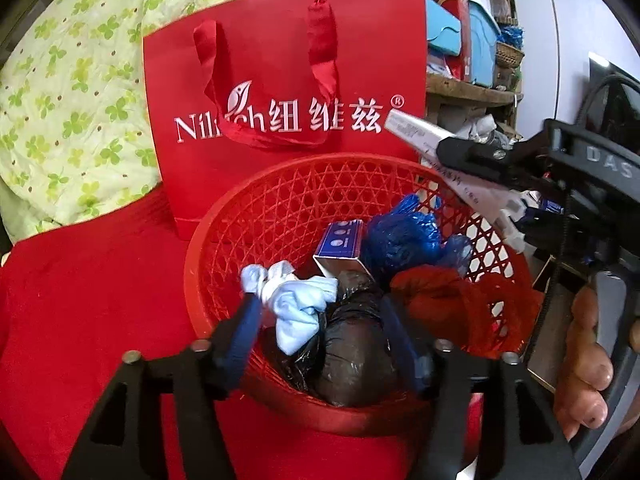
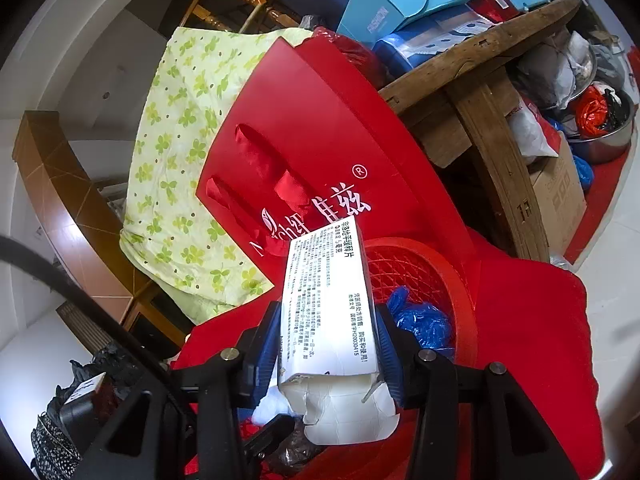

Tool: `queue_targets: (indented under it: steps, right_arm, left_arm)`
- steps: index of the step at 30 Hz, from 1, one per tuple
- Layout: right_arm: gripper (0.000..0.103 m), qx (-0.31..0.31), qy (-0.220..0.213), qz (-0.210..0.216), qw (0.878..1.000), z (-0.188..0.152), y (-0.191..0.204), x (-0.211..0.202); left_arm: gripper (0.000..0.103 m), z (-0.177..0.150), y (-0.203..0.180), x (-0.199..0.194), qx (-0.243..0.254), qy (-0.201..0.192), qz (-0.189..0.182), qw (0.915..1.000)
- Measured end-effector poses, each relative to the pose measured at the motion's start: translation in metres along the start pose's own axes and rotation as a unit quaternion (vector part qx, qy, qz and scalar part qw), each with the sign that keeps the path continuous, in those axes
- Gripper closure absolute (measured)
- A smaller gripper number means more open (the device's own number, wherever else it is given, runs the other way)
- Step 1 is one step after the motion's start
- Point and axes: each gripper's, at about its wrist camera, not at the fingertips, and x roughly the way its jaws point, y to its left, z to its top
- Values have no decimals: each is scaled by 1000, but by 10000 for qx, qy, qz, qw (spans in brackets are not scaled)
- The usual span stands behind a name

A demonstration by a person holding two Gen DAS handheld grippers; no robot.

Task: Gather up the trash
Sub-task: 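Open both grippers to drop the box and cloth into the basket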

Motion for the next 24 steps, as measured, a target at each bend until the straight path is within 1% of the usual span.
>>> queue_targets:
  steps: [5,7,8,12,13,14,19,24]
  right_arm:
    - [54,-34,72,38,10000,-2,6,6]
    - [54,-61,98,53,9999,-1,8,8]
    - [54,-73,113,64,9999,-2,10,10]
    - [53,-106,158,127,9997,-2,14,14]
    - [50,-107,173,141,9997,-4,16,15]
    - [45,-98,181,155,9997,-4,17,16]
    - [44,-144,170,190,9996,-7,24,20]
    - [44,-350,78,173,9992,-12,40,21]
  left_arm:
    - [32,-4,2,-12,83,-103,67,9999]
    - [30,-7,6,-22,77,-188,119,9997]
    - [27,-8,9,-27,65,-220,163,9996]
    - [27,-15,24,-44,-120,-319,212,9992]
    - [27,-17,27,-48,-160,-335,246,9990]
    - [26,-19,30,-50,-175,-343,280,9989]
    - [24,-27,43,-62,-274,-335,549,9976]
    - [23,-35,51,-74,-305,-278,865,9954]
